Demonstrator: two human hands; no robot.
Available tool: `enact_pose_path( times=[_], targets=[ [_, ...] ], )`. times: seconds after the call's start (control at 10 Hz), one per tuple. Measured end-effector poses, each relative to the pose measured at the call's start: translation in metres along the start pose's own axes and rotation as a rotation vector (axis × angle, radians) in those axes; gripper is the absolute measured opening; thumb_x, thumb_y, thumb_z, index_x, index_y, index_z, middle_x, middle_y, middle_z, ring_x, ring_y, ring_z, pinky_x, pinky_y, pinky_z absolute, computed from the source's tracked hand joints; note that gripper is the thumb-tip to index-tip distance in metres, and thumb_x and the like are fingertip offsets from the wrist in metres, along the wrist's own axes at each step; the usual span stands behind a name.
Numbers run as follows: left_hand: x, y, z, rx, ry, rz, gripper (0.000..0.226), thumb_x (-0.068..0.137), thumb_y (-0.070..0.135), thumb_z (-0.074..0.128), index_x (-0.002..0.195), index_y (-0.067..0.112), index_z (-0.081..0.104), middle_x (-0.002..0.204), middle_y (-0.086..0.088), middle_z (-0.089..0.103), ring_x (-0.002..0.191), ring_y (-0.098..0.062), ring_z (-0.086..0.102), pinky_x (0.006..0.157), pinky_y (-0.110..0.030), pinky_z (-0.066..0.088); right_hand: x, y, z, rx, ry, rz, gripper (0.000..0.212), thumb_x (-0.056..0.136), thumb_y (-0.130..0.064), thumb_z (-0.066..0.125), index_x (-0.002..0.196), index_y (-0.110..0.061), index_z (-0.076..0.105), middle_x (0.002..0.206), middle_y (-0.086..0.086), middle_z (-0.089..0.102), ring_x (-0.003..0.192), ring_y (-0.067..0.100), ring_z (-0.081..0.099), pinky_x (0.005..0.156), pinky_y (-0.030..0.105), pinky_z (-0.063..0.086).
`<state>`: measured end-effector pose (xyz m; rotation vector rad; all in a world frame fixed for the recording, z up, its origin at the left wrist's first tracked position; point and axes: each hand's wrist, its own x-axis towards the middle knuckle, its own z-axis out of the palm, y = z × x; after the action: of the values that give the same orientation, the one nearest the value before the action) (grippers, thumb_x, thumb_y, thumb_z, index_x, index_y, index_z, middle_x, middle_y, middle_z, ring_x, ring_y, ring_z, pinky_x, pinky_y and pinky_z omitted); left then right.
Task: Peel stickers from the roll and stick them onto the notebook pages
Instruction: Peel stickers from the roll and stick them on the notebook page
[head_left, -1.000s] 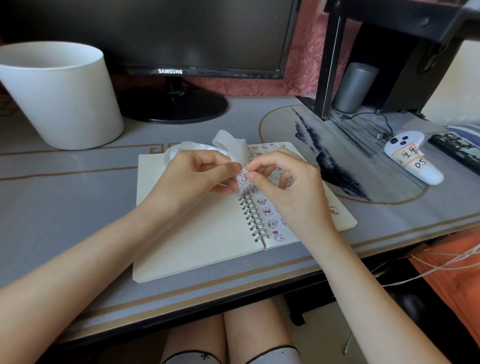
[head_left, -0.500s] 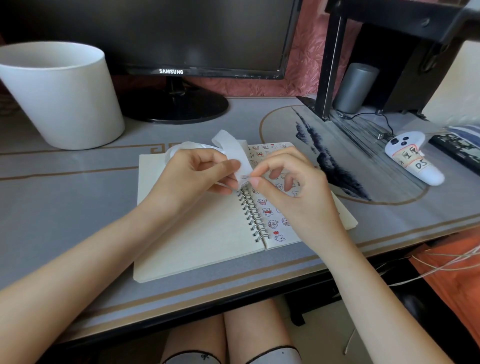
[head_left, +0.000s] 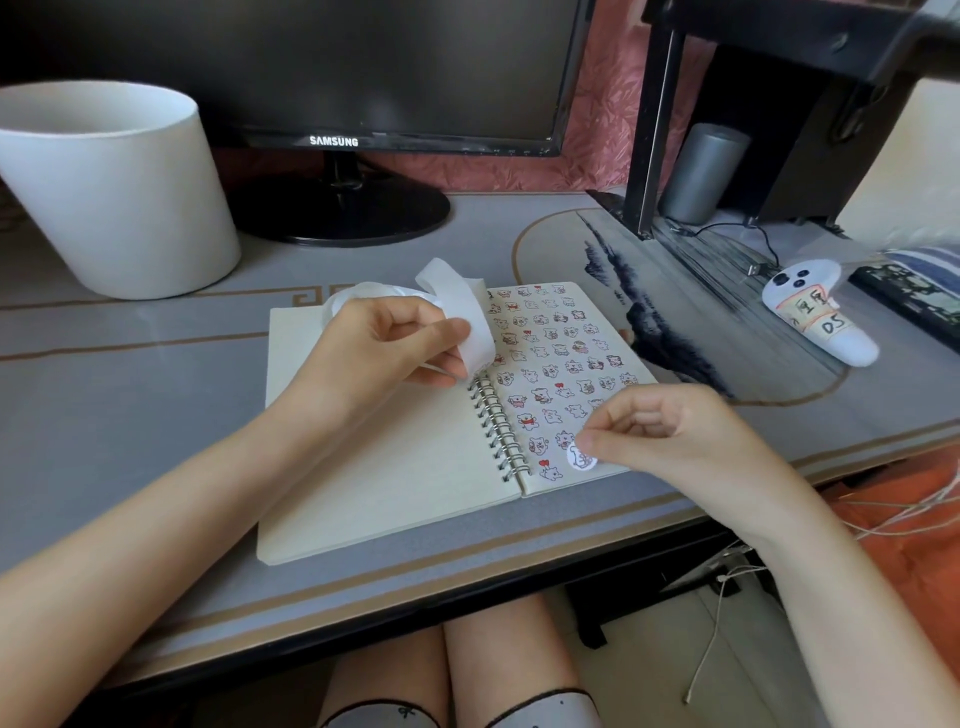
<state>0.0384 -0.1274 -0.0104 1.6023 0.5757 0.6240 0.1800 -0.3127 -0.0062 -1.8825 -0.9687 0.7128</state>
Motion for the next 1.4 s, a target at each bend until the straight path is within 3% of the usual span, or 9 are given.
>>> enact_pose_path(
  times=[0.6, 1.4],
  targets=[
    [0.0003, -0.0006, -0.0002, -0.003, 0.003, 0.003, 0.020, 0.089, 0.008, 0.060, 0.071, 0.001, 0.062, 0.057, 0.000, 0.067, 0.058, -0.010, 0.066, 0.066, -0.021, 0.058, -0.0016, 0.0015, 0.0044, -0.014, 0.015, 0.007, 0.005, 0.071, -0.013, 0.079, 0.072, -0.012, 0.074, 0.077, 0.010, 0.071, 0.069, 0.014, 0.056, 0.072, 0.028, 0.047],
    [0.0001, -0.0004, -0.0002, -0.011, -0.004, 0.005, 0.020, 0.089, 0.009, 0.060, 0.072, 0.000, 0.062, 0.057, -0.001, 0.067, 0.058, -0.010, 0.066, 0.066, -0.020, 0.057, -0.0003, 0.0086, 0.0066, -0.040, 0.042, -0.031, 0.006, 0.071, -0.016, 0.079, 0.069, -0.016, 0.073, 0.076, 0.011, 0.070, 0.065, 0.012, 0.053, 0.064, 0.022, 0.045]
  ],
)
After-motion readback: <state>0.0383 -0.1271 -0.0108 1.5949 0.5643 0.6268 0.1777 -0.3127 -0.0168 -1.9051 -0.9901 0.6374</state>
